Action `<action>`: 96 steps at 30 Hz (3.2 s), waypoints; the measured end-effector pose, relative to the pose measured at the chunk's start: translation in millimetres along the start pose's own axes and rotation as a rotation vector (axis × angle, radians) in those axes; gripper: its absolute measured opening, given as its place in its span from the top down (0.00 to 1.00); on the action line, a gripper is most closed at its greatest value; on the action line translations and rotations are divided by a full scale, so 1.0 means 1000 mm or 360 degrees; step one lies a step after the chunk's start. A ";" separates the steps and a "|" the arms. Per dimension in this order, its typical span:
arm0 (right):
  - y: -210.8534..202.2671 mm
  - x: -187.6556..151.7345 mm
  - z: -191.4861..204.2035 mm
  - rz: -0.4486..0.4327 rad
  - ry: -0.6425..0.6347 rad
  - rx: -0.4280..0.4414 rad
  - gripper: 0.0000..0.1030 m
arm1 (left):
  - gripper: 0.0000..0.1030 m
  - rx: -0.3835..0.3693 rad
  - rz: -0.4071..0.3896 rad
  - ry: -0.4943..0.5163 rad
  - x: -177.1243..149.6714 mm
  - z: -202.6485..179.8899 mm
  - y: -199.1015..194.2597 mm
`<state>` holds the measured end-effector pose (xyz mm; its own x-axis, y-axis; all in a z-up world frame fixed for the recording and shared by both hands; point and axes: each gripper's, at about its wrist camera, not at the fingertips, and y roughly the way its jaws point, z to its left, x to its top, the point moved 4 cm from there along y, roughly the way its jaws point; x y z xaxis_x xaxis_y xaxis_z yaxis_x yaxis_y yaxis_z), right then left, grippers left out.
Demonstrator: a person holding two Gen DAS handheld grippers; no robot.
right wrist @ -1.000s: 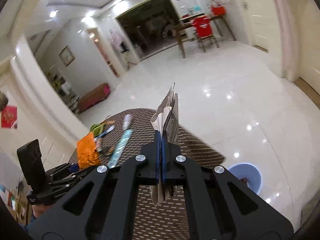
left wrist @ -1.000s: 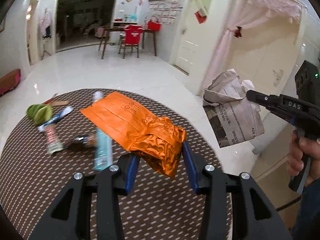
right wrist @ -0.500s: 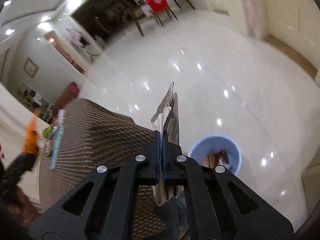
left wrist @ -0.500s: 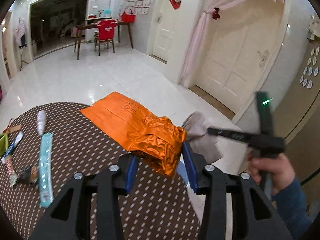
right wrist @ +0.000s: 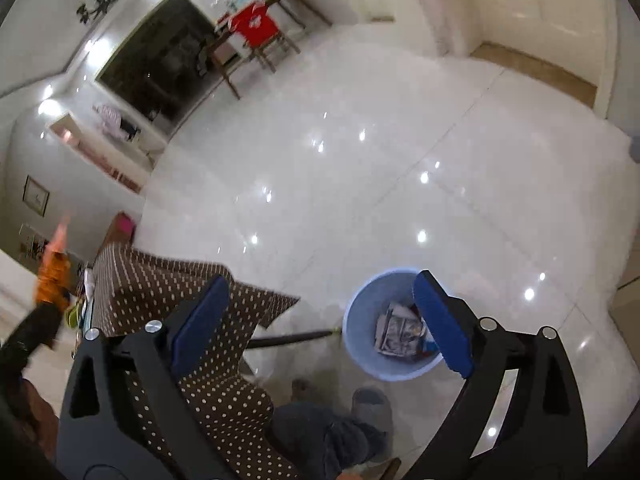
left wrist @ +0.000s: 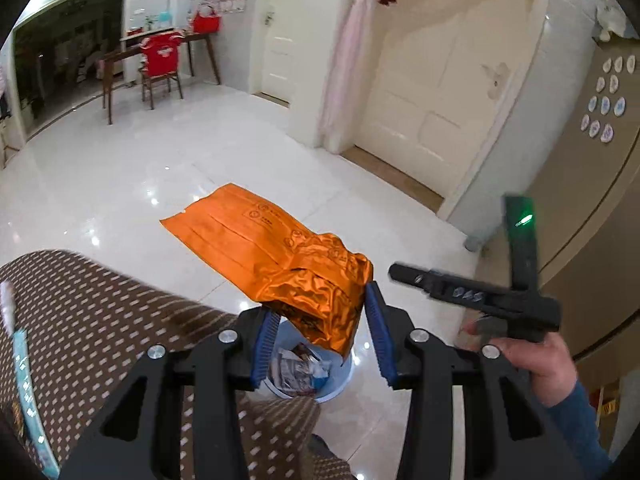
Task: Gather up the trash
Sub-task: 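Carry newspaper and orange bag to the blue wastebasket and open both tools, then move both tools back over the table, then grasp the red-white snack wrapper with the left tool while the right tool grasps the black snack bag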
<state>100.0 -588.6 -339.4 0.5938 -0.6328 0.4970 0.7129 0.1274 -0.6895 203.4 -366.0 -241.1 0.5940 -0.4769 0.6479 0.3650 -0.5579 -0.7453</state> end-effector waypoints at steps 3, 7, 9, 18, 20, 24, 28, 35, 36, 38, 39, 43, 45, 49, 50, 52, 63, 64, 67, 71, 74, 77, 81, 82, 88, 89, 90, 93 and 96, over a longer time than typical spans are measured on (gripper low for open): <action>-0.016 0.013 -0.004 -0.0088 0.0026 -0.0010 0.09 | 0.60 -0.0038 0.0114 0.0021 0.000 -0.005 0.030; -0.033 0.019 -0.003 -0.0163 0.0032 0.0001 0.08 | 0.59 -0.0096 0.0243 0.0050 0.004 -0.010 0.064; -0.039 0.021 0.002 -0.0197 0.0029 0.0004 0.08 | 0.58 -0.0106 0.0288 0.0073 0.004 -0.013 0.078; -0.046 0.027 0.004 -0.0228 0.0033 -0.0011 0.06 | 0.11 0.0029 0.0346 -0.0044 0.005 0.006 0.087; -0.045 0.022 0.008 -0.0228 0.0022 -0.0017 0.06 | 0.11 0.0045 0.0304 -0.0062 0.008 0.008 0.078; -0.046 0.020 0.023 -0.0240 -0.0023 -0.0060 0.06 | 0.10 0.0101 0.0169 -0.0052 0.013 0.009 0.048; -0.053 0.016 0.041 -0.0258 -0.0069 -0.0085 0.06 | 0.09 0.0149 0.0058 -0.0060 0.018 0.014 0.017; -0.072 0.010 0.090 -0.0309 -0.0217 -0.0090 0.06 | 0.09 0.0197 -0.0129 -0.0079 0.019 0.014 -0.042; -0.074 0.008 0.098 -0.0311 -0.0237 -0.0087 0.06 | 0.09 0.0201 -0.0146 -0.0082 0.017 0.014 -0.049; -0.076 0.006 0.113 -0.0308 -0.0275 -0.0071 0.06 | 0.09 0.0210 -0.0185 -0.0092 0.014 0.019 -0.065; -0.077 0.003 0.123 -0.0306 -0.0299 -0.0058 0.06 | 0.09 0.0216 -0.0216 -0.0104 0.012 0.023 -0.077; -0.078 -0.009 0.162 -0.0295 -0.0412 -0.0023 0.06 | 0.09 0.0249 -0.0301 -0.0140 0.002 0.037 -0.111; -0.078 -0.015 0.178 -0.0287 -0.0457 0.0001 0.06 | 0.09 0.0282 -0.0344 -0.0164 -0.004 0.048 -0.130; -0.074 -0.028 0.215 -0.0266 -0.0552 0.0049 0.06 | 0.09 0.0340 -0.0416 -0.0234 -0.022 0.075 -0.166; -0.072 -0.032 0.225 -0.0259 -0.0580 0.0065 0.06 | 0.09 0.0358 -0.0429 -0.0254 -0.027 0.083 -0.173; -0.068 -0.038 0.241 -0.0248 -0.0626 0.0089 0.06 | 0.09 0.0406 -0.0459 -0.0313 -0.040 0.103 -0.193; -0.027 -0.083 0.331 -0.0083 -0.0897 0.0203 0.06 | 0.09 0.0684 -0.0522 -0.0585 -0.103 0.197 -0.256; -0.020 -0.091 0.339 -0.0054 -0.0924 0.0212 0.06 | 0.09 0.0699 -0.0516 -0.0616 -0.107 0.206 -0.257; -0.003 -0.105 0.351 0.0017 -0.0978 0.0234 0.06 | 0.09 0.0740 -0.0494 -0.0715 -0.126 0.239 -0.259; 0.014 -0.121 0.362 0.0078 -0.1027 0.0247 0.06 | 0.10 0.0819 -0.0372 -0.0782 -0.146 0.276 -0.243; 0.024 -0.127 0.366 0.0119 -0.1063 0.0249 0.06 | 0.10 0.0870 -0.0287 -0.0804 -0.152 0.302 -0.226; 0.037 -0.135 0.372 0.0166 -0.1121 0.0247 0.06 | 0.26 0.0875 -0.0181 -0.0817 -0.155 0.324 -0.204; 0.057 -0.145 0.387 0.0246 -0.1214 0.0282 0.06 | 0.38 0.0844 -0.0042 -0.0848 -0.161 0.343 -0.175; 0.062 -0.148 0.391 0.0264 -0.1236 0.0292 0.06 | 0.41 0.0865 -0.0055 -0.0827 -0.161 0.344 -0.174; 0.094 -0.176 0.425 0.0344 -0.1462 0.0356 0.06 | 0.80 0.0776 -0.0077 -0.0799 -0.161 0.342 -0.178; 0.100 -0.183 0.431 0.0346 -0.1514 0.0357 0.06 | 0.83 0.0773 -0.0088 -0.0815 -0.166 0.341 -0.183; 0.107 -0.190 0.437 0.0354 -0.1579 0.0349 0.06 | 0.84 0.0775 -0.0095 -0.0831 -0.172 0.339 -0.188; 0.120 -0.205 0.451 0.0355 -0.1690 0.0356 0.10 | 0.87 0.0767 -0.0118 -0.0884 -0.188 0.333 -0.203; 0.139 -0.222 0.459 0.0394 -0.1808 0.0298 0.52 | 0.87 0.0757 -0.0143 -0.0929 -0.207 0.325 -0.216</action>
<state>238.3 -79.7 -303.4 0.6476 0.4568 0.6099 0.5192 0.3213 -0.7920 234.6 74.0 -265.0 0.7821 0.0674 0.6195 0.6213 -0.1612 -0.7668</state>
